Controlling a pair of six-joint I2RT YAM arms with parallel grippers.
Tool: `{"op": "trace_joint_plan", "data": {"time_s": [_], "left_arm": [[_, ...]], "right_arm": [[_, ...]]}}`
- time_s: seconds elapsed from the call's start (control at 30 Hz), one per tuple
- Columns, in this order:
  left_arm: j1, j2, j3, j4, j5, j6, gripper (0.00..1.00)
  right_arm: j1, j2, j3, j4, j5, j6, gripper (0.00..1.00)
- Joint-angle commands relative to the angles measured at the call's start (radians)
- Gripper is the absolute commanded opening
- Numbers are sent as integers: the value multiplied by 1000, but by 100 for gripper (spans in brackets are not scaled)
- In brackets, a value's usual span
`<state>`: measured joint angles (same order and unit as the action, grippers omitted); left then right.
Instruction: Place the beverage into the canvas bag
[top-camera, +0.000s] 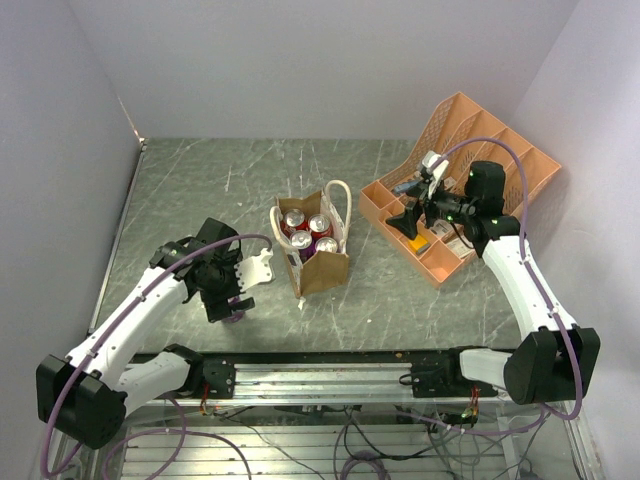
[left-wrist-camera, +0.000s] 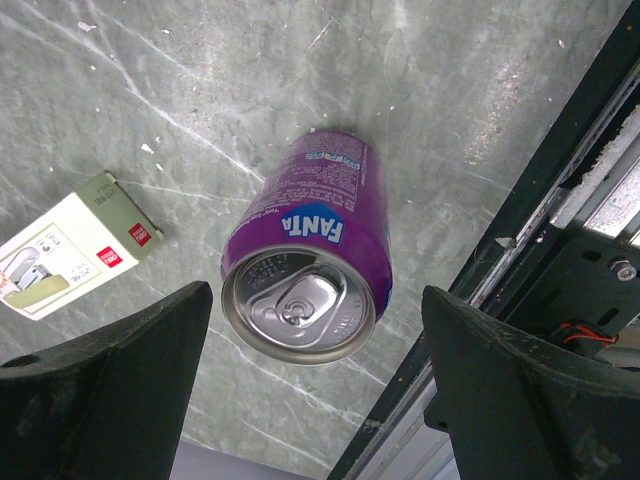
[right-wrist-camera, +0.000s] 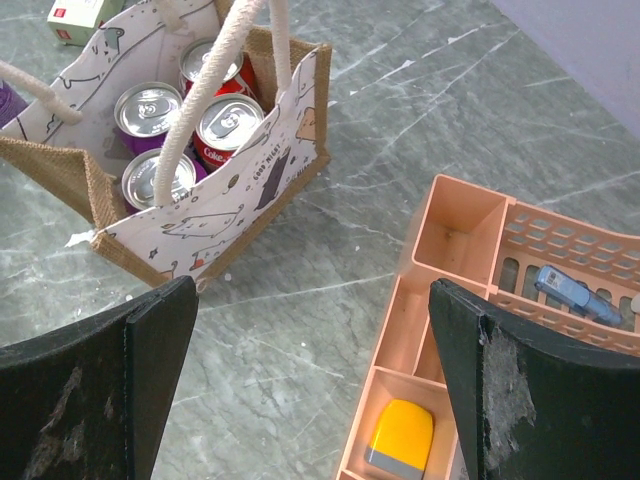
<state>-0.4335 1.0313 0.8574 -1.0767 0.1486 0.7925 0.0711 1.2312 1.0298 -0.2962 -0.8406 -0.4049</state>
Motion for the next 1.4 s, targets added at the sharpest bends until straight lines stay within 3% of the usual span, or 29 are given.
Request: {"op": "trace_joint_plan", "data": {"time_s": [0.0,0.17,0.83,1.17,1.37], "left_arm": [[7,2,-32,48,46,22,96],[8,12,-70,84,23,37,98],[7,-4,-73,96,63,34,76],[7,-17,-107,97,40,77,88],[7,-19,-94,77,37,76,85]], "right_arm": [[-8,-5,-11,16,-26,-4,100],[-8,-14,-22,18,-75,-14,100],[2,-23,-22,24,-69,-26,100],[2,-13,-45,24,-80,-25,100],[2,-6,-42,16,-73,-33,100]]}}
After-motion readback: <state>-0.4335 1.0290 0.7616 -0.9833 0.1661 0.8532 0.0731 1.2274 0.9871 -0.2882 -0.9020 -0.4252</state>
